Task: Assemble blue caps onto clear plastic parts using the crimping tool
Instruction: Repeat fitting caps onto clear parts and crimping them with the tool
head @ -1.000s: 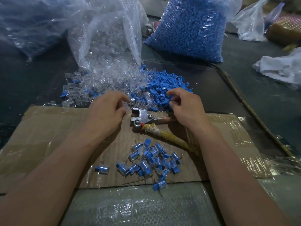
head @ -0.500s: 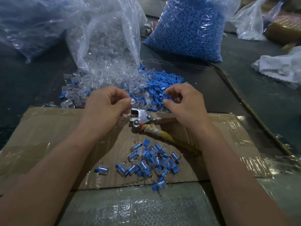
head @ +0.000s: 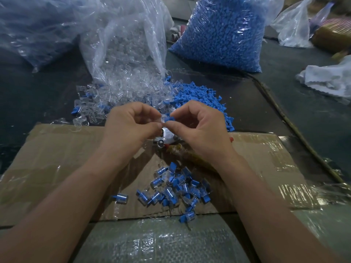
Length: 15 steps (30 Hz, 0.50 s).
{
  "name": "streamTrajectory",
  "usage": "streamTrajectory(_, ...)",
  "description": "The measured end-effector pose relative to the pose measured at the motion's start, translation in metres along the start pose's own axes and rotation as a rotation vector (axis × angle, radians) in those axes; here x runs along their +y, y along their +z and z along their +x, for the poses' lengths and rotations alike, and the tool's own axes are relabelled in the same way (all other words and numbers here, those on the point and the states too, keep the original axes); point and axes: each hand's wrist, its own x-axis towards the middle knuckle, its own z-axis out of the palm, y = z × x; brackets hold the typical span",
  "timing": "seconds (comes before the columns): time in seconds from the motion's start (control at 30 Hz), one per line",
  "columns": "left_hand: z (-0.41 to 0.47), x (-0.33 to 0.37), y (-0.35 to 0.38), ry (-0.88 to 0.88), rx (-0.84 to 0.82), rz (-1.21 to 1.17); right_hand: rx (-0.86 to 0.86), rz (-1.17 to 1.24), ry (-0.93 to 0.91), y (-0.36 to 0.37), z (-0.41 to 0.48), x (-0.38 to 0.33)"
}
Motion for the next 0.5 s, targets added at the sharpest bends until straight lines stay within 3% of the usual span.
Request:
streamTrajectory(0.23, -0.0041, 0.0026, 0.0021, 0.014, -0.002, -0.032, 0.019, -0.132, -0.054, 0.0014, -0.0011, 0.0042)
streamTrajectory(0.5, -0.0010, 0.0012, 0.0019, -0.096, -0.035, -0.147, 0.019, -0.137, -0.025, 0.0060, 0.0005, 0.0068)
